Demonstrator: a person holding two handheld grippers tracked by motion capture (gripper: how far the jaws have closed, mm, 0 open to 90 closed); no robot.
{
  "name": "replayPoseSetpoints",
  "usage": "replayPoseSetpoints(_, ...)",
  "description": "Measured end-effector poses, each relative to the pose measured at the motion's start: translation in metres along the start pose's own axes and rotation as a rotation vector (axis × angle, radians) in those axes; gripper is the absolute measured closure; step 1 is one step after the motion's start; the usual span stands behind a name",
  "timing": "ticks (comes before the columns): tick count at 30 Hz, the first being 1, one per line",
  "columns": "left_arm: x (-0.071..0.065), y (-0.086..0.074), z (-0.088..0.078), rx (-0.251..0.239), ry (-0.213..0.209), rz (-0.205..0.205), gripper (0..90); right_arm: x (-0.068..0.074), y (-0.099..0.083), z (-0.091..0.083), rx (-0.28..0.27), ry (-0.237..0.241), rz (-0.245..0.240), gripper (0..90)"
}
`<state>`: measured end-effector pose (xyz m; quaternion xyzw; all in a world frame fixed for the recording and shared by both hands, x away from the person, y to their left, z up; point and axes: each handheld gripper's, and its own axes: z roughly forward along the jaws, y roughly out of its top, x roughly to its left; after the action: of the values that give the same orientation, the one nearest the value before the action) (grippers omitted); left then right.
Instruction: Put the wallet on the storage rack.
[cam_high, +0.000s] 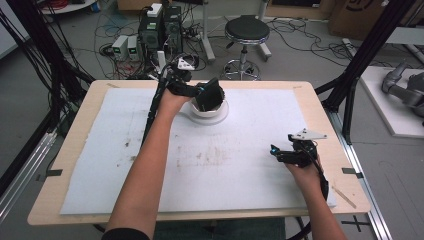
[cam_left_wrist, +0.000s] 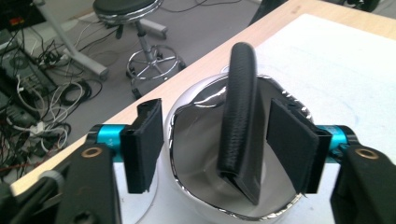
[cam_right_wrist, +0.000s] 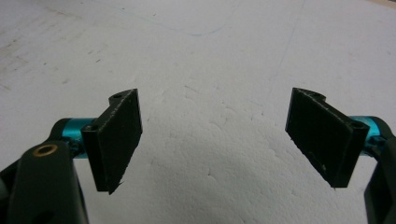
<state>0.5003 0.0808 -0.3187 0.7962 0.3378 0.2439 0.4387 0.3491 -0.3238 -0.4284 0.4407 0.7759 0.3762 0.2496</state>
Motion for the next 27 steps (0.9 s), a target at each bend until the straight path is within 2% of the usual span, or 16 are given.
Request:
replayPoseSetpoints(7, -0.005, 0.002, -0.02, -0.034, -0.035, 0.024, 33.6, 0.004, 0.002, 0.001, 0.001, 0.002, -0.009, 18.8)
replayPoseSetpoints(9, -0.006, 0.002, -0.027, -0.048, -0.046, 0.014, 33.0, 0.004, 0.002, 0.001, 0.0, 0.002, -0.014, 18.8)
replayPoseSetpoints(11, -0.005, 0.002, -0.034, -0.063, -0.074, 0.0, 32.0, 0.005, 0.002, 0.001, 0.004, 0.003, -0.013, 18.8)
replayPoseSetpoints(17, -0.004, 0.001, -0.056, -0.085, -0.103, 0.011, 30.0, 0.009, 0.004, 0.002, 0.005, 0.003, -0.019, 18.8)
replayPoseSetpoints(21, -0.001, -0.007, -0.069, -0.088, -0.154, -0.004, 28.9, 0.009, 0.004, 0.003, 0.012, 0.004, -0.023, 18.8)
replayPoseSetpoints(23, -0.001, -0.012, -0.074, -0.08, -0.159, -0.001, 28.8, 0.009, 0.004, 0.003, 0.007, 0.005, -0.024, 18.8)
replayPoseSetpoints(27, 0.002, -0.023, -0.086, -0.097, -0.161, -0.007, 27.6, 0.009, 0.003, 0.003, 0.011, 0.005, -0.022, 18.8)
